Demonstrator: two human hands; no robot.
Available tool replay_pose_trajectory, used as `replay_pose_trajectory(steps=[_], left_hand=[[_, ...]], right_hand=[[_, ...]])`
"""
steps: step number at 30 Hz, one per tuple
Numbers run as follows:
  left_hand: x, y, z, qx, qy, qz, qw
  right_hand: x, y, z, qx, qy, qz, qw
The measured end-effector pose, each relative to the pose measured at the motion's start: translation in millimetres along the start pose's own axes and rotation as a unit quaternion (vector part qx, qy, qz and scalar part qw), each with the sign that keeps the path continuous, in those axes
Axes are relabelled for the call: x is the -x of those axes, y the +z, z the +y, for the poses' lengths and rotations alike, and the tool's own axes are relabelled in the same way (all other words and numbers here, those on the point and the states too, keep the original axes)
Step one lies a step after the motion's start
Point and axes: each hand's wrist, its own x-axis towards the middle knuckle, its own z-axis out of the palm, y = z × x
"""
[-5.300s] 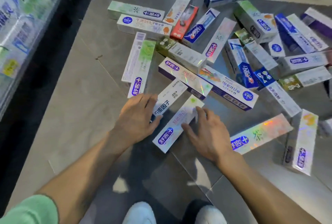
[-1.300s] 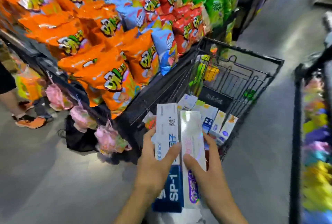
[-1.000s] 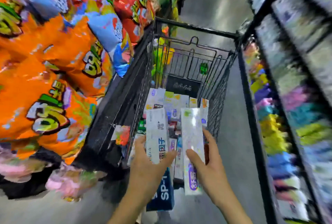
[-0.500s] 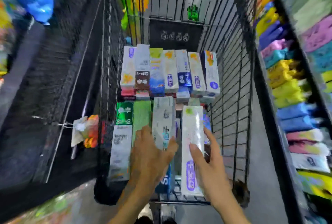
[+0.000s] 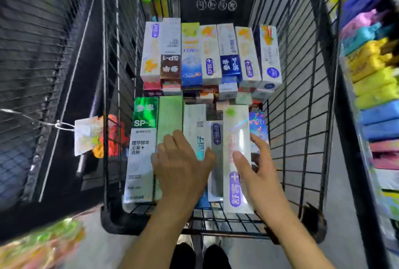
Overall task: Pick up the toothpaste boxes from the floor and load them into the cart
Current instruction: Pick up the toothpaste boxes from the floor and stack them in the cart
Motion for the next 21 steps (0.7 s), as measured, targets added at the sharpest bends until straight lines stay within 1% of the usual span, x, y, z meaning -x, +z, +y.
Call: replay_pose_trajectory(steps=[3,8,14,18,21], left_hand=[[-3,3,-3,-0.011,0.022,0.033,0.999],[-4,20,-11,-0.010,0.085,0.013,0.996],[-6,25,-22,0.034,0.101,-0.003,0.994],[-7,26,-22,0.027,0.100,0.001,0.995],[-7,29,-20,0.025,0.095,0.012,0.995]], right_hand=[[-7,4,7,0.002,0.027,-0.014,1.000],[-21,11,10,0.091,0.043,-0.027,0.995],[-29,26,8,0.200,-0.011,0.012,0.980],[-31,21,11,0.308,-0.036,0.012,0.951],[-32,18,10,0.319,-0.047,0.007,0.947]])
